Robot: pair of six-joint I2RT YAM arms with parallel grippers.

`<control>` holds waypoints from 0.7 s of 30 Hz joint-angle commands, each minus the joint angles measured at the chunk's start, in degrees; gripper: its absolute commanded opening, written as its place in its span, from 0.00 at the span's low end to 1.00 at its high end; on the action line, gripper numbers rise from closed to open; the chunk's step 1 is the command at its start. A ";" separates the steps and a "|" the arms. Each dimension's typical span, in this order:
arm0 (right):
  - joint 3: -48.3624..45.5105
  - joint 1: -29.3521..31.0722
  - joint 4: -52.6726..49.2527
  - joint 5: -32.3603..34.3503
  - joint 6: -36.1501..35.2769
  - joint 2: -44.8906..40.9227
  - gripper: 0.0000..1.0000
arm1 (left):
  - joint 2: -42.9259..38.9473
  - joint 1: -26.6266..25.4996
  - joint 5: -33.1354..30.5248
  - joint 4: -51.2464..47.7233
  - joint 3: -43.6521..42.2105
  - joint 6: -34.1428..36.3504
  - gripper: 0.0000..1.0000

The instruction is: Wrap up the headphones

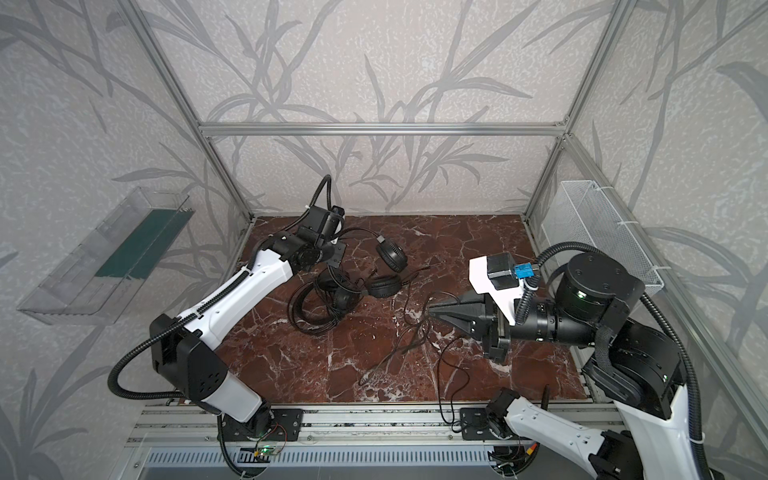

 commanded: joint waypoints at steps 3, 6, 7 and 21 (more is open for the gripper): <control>3.09 5.27 -0.46 14.33 -8.74 4.37 0.00 | -7.96 -5.32 7.61 7.69 -2.10 3.04 0.00; 4.33 10.06 -2.35 25.89 -12.98 5.78 0.00 | -12.58 -7.38 8.60 8.14 -6.47 3.80 0.00; 4.79 10.74 -2.54 27.82 -13.59 5.96 0.00 | -14.08 -8.35 7.39 8.24 -8.18 4.59 0.00; 3.48 11.43 4.82 24.42 -11.08 1.34 0.00 | -19.92 -12.18 -5.93 5.04 -12.78 2.92 0.00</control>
